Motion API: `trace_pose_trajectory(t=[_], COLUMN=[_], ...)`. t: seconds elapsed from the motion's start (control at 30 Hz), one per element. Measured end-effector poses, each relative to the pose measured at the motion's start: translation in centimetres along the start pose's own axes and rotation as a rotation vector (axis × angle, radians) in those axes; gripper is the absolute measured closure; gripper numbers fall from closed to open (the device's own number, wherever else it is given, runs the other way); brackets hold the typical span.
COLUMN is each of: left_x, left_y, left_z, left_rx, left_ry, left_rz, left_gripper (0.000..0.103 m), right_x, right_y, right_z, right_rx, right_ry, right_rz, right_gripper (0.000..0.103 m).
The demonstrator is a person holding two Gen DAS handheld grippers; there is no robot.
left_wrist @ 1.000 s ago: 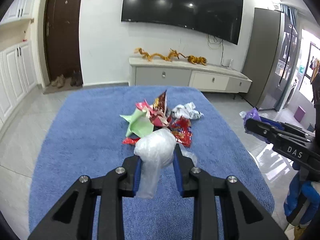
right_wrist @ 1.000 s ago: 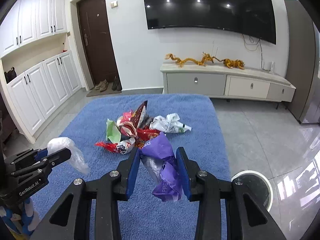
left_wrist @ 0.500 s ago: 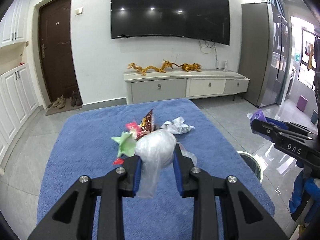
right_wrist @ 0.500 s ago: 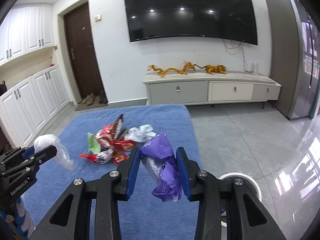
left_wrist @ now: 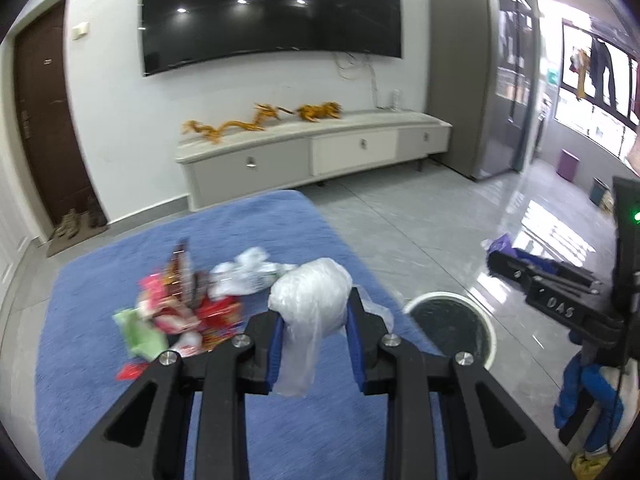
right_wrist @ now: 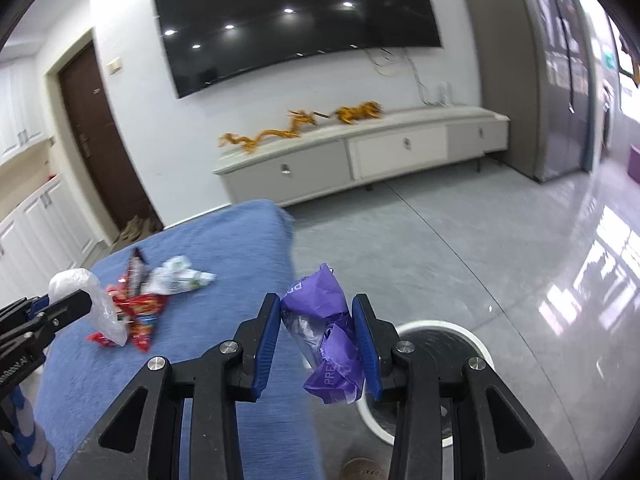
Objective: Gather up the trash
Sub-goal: 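Carry both items over the bin and open both tools to drop them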
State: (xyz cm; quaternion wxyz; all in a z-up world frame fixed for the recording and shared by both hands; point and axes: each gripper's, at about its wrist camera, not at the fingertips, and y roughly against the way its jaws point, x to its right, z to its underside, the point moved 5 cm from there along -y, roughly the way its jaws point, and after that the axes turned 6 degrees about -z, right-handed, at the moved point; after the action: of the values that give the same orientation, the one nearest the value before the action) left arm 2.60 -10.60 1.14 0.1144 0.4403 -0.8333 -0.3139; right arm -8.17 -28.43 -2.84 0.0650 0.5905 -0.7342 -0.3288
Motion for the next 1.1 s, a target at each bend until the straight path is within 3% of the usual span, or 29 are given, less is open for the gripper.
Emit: trace_pose_trajectory(t=[0.37, 0.7, 0.77, 0.8, 0.83, 0.9, 0.93, 1.1], left_x=[10.1, 17.8, 18.5, 18.8, 19.2, 19.8, 20.0, 20.1], left_y=[-8.3, -14.6, -15.5, -15.9, -16.3, -16.8, -17.0, -17.2], left_z=[-2.8, -2.5, -2.2, -2.1, -2.0, -1.9, -1.7, -1.6], left_rx=[-0.114, -0.222, -0.246, -0.255, -0.263, -0.27, -0.275, -0.292], left_ry=[-0.062, -0.084, -0.084, -0.085, -0.085, -0.084, -0.088, -0.091], left_rz=[0.182, 0.287, 0.315, 0.324, 0.331, 0.332, 0.34, 0.345], left_gripper=[0.077, 0.075, 0.068, 0.059, 0.05, 0.043, 0.041, 0.041], right_x=[11.3, 17.1, 17.7, 18.1, 18.4, 18.9, 19.1, 19.4], right_y=[-4.0, -7.5, -7.9, -8.1, -8.4, -8.7, -8.8, -9.0], right_z=[3.3, 7.0, 7.6, 7.9, 8.2, 8.5, 8.7, 9.0], right_rx=[-0.096, -0.186, -0.2, -0.208, -0.215, -0.221, -0.223, -0.233], right_ry=[-0.18, -0.288, -0.302, -0.31, -0.318, -0.328, -0.33, -0.337], right_rz=[0.087, 0.137, 0.146, 0.15, 0.156, 0.162, 0.169, 0.184], right_gripper=[0.068, 0.066, 0.066, 0.066, 0.064, 0.054, 0.048, 0.047])
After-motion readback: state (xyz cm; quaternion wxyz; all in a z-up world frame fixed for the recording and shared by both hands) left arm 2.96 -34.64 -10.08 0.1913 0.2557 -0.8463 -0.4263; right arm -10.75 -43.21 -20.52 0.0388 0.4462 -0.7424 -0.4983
